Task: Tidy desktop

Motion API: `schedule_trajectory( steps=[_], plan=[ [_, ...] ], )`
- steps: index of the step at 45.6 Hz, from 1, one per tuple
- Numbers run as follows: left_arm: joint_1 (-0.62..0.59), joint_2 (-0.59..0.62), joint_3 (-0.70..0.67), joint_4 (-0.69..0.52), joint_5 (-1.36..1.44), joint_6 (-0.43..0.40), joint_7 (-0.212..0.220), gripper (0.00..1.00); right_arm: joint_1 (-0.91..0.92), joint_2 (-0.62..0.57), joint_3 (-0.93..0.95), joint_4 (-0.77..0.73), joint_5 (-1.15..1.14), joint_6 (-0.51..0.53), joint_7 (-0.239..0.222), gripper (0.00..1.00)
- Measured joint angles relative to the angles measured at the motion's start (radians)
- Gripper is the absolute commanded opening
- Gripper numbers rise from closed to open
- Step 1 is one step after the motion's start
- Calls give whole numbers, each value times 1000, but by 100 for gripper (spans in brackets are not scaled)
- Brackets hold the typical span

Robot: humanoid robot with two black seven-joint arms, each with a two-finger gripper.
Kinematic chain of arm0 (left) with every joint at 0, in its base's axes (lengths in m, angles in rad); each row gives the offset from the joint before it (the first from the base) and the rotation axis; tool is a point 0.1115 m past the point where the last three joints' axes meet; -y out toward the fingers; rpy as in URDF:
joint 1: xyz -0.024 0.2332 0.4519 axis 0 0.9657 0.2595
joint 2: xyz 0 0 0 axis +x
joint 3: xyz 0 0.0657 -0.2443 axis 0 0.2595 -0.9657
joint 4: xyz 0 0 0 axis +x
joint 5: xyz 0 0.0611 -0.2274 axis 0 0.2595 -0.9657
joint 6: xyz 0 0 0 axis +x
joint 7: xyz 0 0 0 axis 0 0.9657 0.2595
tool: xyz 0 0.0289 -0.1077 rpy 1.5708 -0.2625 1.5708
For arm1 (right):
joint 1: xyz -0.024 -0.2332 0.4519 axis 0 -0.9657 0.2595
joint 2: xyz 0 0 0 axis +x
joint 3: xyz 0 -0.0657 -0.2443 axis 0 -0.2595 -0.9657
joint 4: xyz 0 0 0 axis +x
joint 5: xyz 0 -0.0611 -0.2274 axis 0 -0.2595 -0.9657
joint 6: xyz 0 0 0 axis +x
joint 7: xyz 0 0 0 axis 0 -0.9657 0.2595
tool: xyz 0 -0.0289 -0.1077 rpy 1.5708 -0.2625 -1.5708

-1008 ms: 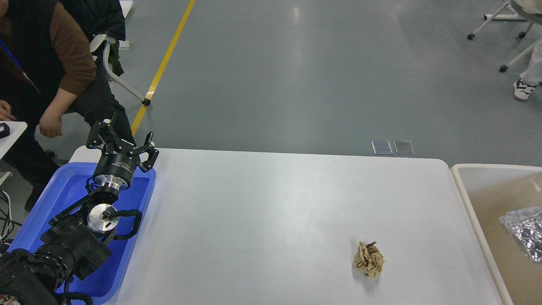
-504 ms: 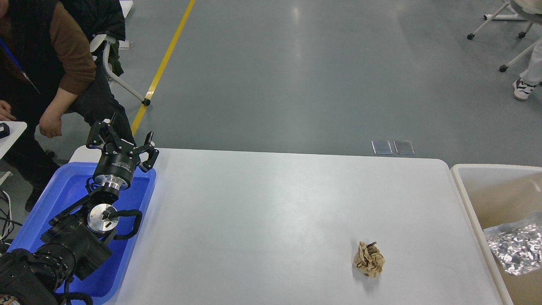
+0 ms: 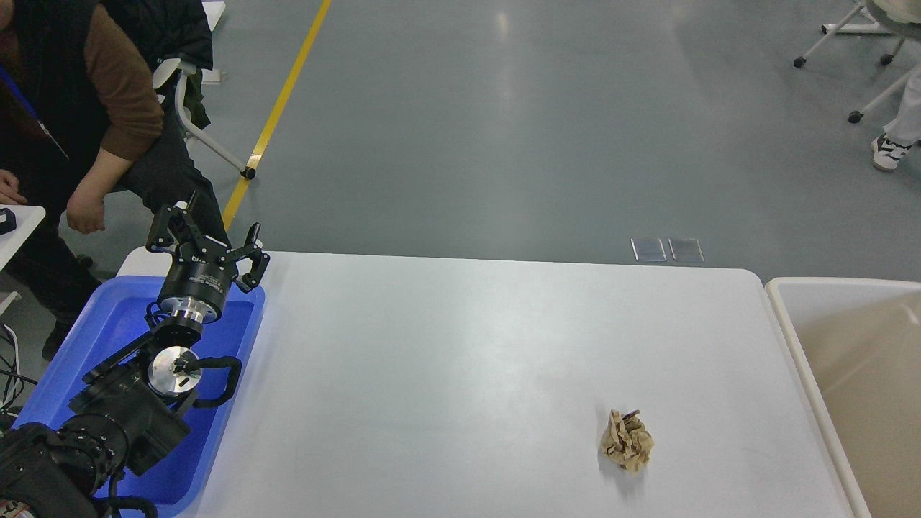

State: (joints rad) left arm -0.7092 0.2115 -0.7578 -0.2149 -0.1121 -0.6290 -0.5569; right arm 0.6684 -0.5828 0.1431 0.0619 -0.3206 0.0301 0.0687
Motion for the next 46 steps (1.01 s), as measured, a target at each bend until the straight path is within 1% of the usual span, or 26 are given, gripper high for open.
schedule_trajectory(
  steps=[8,20,23,34,42,46],
  plan=[
    [0,0,0,0,0,0,0,100,58,-125,157,182,-1,1,0,100],
    [0,0,0,0,0,0,0,100,91,-202,515,429,-2,6,4,100],
    [0,0,0,0,0,0,0,100,94,-209,580,486,-2,7,11,100],
    [0,0,0,0,0,0,0,100,86,-222,790,686,-2,22,62,100],
    [0,0,0,0,0,0,0,100,41,-200,951,823,-1,35,80,100],
    [0,0,0,0,0,0,0,100,1,-174,1028,868,-1,48,85,100]
  ],
)
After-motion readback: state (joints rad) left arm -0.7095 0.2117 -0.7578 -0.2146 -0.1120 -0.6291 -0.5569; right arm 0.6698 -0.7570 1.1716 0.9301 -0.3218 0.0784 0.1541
